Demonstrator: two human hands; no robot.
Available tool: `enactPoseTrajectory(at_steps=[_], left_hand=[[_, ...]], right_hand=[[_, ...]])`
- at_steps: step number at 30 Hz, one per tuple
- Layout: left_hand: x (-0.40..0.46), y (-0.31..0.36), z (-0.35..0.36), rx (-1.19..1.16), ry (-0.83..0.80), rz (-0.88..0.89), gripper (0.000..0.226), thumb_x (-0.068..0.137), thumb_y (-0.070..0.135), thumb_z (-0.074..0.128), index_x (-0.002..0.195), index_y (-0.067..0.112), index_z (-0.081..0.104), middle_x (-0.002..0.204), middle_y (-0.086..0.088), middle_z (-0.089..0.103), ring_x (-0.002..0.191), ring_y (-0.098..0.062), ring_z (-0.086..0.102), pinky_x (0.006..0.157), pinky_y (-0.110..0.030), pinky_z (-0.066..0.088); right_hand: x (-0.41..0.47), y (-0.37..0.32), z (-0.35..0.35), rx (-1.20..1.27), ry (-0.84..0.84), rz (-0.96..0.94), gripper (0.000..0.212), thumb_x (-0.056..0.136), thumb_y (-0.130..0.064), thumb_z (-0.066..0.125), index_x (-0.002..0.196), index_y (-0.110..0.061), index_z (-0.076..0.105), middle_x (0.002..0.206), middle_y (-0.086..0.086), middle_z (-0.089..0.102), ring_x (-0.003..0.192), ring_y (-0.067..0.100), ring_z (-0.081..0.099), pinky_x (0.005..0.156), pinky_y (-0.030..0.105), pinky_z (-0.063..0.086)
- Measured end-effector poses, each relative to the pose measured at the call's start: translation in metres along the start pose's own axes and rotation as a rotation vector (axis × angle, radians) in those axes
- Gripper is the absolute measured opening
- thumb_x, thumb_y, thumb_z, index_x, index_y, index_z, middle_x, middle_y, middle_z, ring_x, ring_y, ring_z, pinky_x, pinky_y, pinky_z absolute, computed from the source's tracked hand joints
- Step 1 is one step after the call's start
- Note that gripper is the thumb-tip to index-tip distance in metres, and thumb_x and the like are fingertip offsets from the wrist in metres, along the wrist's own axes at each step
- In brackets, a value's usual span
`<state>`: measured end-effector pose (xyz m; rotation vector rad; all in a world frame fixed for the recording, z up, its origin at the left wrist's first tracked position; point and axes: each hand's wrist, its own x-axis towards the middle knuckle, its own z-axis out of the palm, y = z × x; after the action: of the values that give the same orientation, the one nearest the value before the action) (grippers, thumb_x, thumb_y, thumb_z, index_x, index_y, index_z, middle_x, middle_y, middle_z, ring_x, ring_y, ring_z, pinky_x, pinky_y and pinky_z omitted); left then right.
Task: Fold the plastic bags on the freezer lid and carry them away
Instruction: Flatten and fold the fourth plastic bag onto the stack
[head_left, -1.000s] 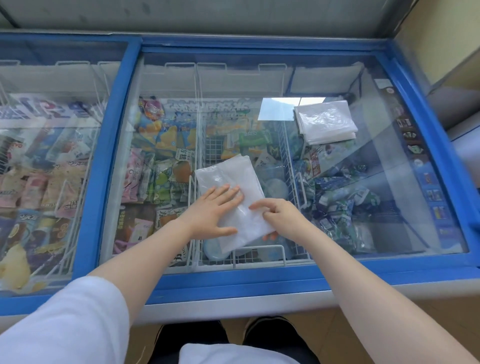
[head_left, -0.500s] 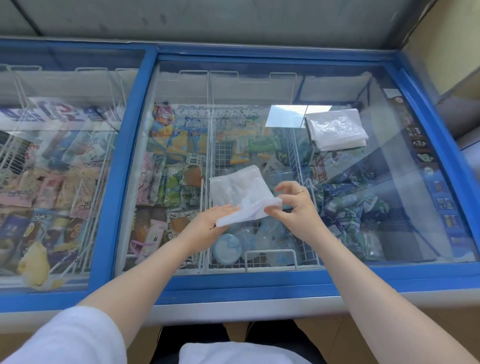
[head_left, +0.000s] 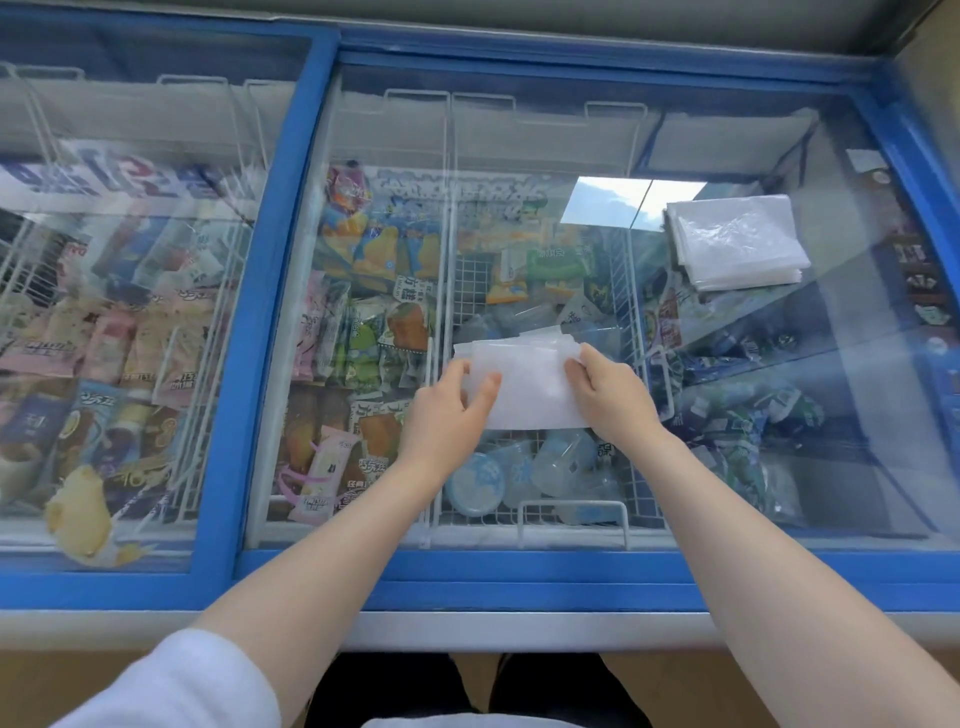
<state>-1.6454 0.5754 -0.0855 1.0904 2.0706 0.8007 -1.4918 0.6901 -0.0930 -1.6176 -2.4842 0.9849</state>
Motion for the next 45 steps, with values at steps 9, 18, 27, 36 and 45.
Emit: enactPoseTrajectory(at_steps=[9, 18, 27, 36, 45], left_hand=[[0.025, 0.003, 0.008, 0.247, 0.199, -0.061, 0.029, 0.099, 0.03, 0.034, 0.08, 0.009, 0.041, 0.075, -0.015, 0.057, 0.067, -0.033, 0.055, 0.052, -0.034, 0.036], [0.035, -0.009, 0.014, 0.589, 0.111, 0.419, 0.05, 0.066, -0.01, 0.057, 0.115, 0.002, 0.057, 0.126, -0.016, 0.055, 0.119, -0.032, 0.051, 0.108, -0.046, 0.026], [0.032, -0.031, 0.016, 0.734, -0.159, 0.447, 0.073, 0.087, 0.05, 0.002, 0.147, 0.008, 0.0, 0.151, -0.003, -0.014, 0.143, -0.016, -0.005, 0.109, -0.023, -0.02], [0.032, -0.037, 0.016, 0.785, -0.102, 0.416, 0.078, 0.089, 0.057, 0.013, 0.144, 0.003, 0.004, 0.152, -0.009, -0.002, 0.142, -0.017, 0.001, 0.113, -0.029, -0.01], [0.032, -0.036, 0.005, 0.843, -0.18, 0.402, 0.082, 0.085, 0.065, 0.004, 0.141, 0.009, -0.018, 0.146, -0.005, -0.028, 0.142, -0.019, -0.016, 0.112, -0.031, -0.017]], right_hand=[[0.019, -0.015, 0.009, -0.095, 0.104, 0.094, 0.041, 0.1, -0.035, 0.031, 0.066, -0.013, 0.03, 0.059, 0.001, 0.036, 0.061, 0.026, 0.037, 0.047, 0.03, 0.019], [0.034, -0.026, 0.012, -0.12, 0.144, 0.128, 0.044, 0.1, -0.037, 0.029, 0.061, -0.018, 0.025, 0.06, 0.001, 0.038, 0.062, 0.026, 0.041, 0.047, 0.029, 0.021], [0.043, -0.03, 0.012, -0.37, 0.261, 0.172, 0.043, 0.098, -0.039, 0.032, 0.086, -0.008, 0.059, 0.09, 0.012, 0.062, 0.087, 0.033, 0.058, 0.068, 0.034, 0.039], [0.012, -0.02, 0.053, -0.498, 0.104, -0.498, 0.061, 0.1, -0.042, 0.008, 0.141, -0.006, 0.035, 0.148, 0.009, 0.037, 0.137, 0.022, 0.035, 0.113, 0.036, 0.014], [0.019, -0.017, 0.049, -0.478, 0.083, -0.263, 0.067, 0.091, -0.048, 0.008, 0.149, -0.015, 0.014, 0.157, 0.003, 0.011, 0.145, 0.019, 0.01, 0.115, 0.035, -0.002]])
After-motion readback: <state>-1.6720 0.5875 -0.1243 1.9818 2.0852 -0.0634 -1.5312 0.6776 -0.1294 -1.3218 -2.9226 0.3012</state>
